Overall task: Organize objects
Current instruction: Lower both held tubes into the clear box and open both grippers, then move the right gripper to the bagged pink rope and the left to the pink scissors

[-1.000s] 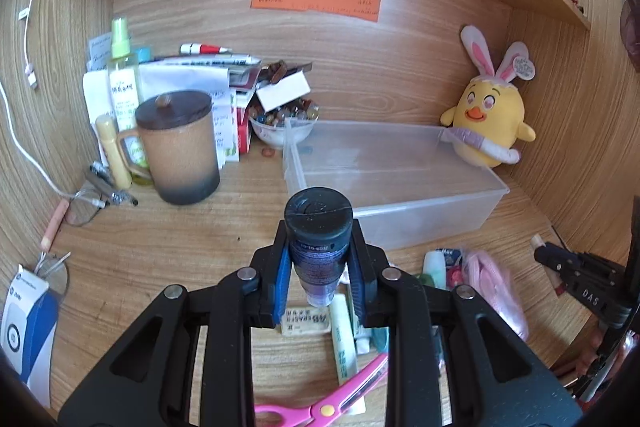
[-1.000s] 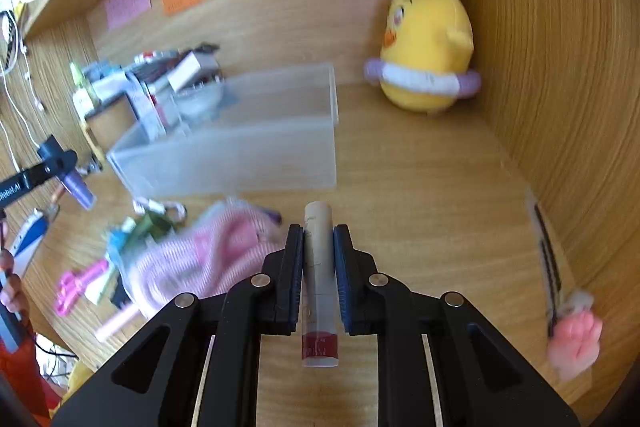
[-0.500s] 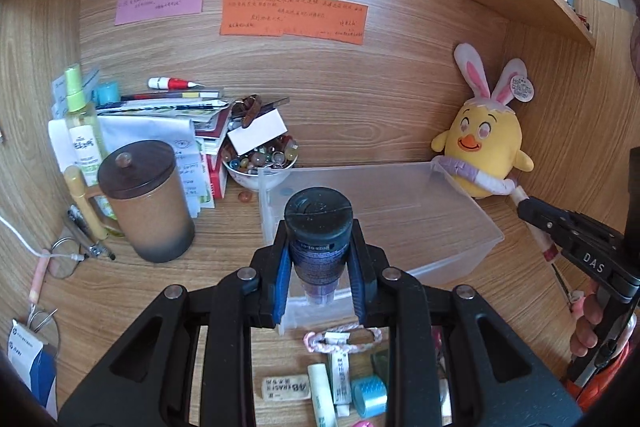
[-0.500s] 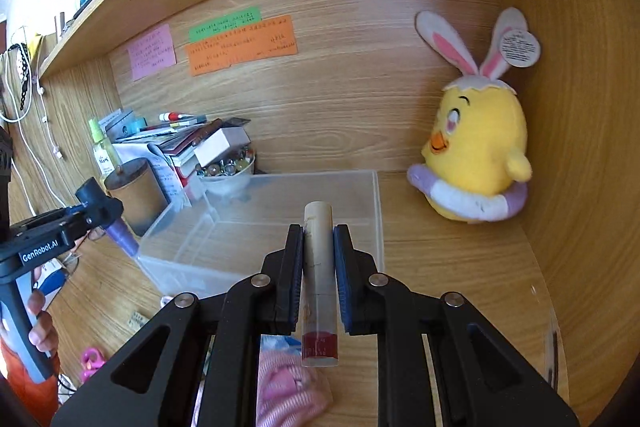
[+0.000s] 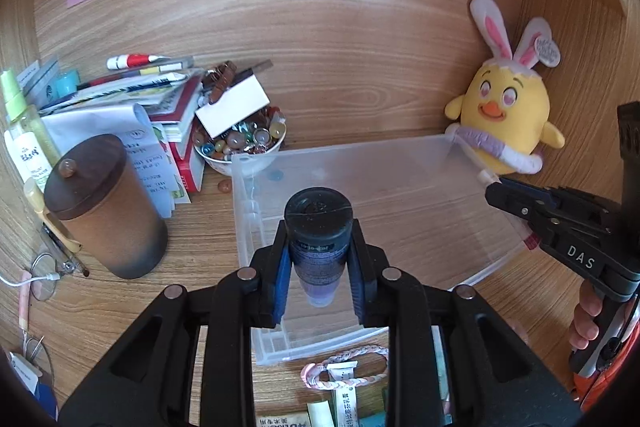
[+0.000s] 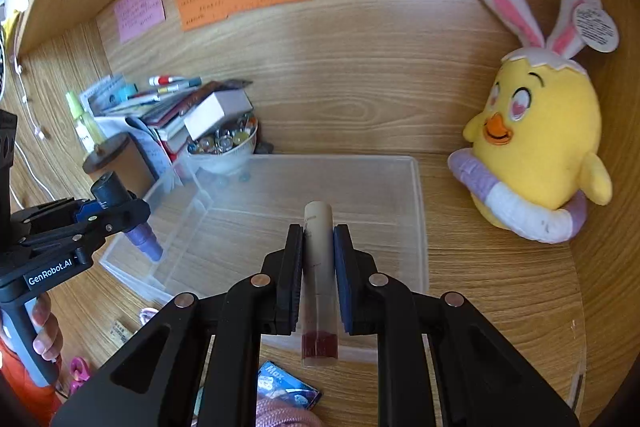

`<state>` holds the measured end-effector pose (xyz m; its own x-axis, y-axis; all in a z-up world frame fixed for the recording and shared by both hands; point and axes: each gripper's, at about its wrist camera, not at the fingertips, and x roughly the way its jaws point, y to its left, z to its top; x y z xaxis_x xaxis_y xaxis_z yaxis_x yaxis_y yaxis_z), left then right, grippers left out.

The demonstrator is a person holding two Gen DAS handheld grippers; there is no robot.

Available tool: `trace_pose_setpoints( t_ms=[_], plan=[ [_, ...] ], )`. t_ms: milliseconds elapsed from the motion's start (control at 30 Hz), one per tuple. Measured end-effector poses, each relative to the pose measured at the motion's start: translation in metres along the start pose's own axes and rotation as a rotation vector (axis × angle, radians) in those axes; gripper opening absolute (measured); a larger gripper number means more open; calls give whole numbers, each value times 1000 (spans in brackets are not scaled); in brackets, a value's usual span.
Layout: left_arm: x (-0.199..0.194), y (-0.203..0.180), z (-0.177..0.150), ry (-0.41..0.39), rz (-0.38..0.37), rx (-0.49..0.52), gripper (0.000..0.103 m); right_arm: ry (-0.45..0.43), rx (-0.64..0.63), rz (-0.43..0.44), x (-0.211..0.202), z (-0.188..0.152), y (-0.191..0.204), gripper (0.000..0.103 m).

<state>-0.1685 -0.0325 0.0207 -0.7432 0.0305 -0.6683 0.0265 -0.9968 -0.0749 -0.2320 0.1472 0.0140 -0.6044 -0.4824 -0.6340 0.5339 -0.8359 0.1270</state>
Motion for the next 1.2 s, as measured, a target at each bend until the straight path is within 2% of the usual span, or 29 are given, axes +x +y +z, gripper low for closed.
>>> trace_pose_setpoints(
  t_ms=[333, 567, 667, 700, 733, 800, 867, 967, 1033, 1100, 1200],
  plan=[
    [27, -10, -4, 73, 40, 62, 25, 101, -64, -9, 37, -2, 14, 14],
    [32, -18, -6, 88, 19, 95, 26, 155, -92, -8, 52, -7, 22, 14],
    [28, -20, -6, 79, 3, 96, 33, 168, -99, -8, 52, -8, 23, 14],
    [25, -19, -6, 72, 3, 94, 39, 167, -103, -8, 51, -8, 24, 15],
    [23, -19, -6, 65, 3, 93, 46, 164, -108, -13, 48, -8, 25, 17],
    [16, -20, -5, 46, 3, 92, 53, 150, -116, -23, 41, -7, 26, 31],
    [8, -19, -5, 27, 3, 92, 57, 123, -123, -34, 32, -7, 27, 40],
    [-6, -18, -5, -3, 3, 92, 69, 84, -132, -47, 15, -8, 29, 52],
    [-18, -17, -6, -25, 8, 89, 85, 63, -122, -42, 3, -10, 29, 61],
    [-30, -15, -9, -51, 0, 86, 92, 44, -112, -36, -9, -12, 29, 70],
    [-47, -11, -14, -75, 2, 84, 96, 12, -96, -32, -28, -17, 30, 80]
  ],
)
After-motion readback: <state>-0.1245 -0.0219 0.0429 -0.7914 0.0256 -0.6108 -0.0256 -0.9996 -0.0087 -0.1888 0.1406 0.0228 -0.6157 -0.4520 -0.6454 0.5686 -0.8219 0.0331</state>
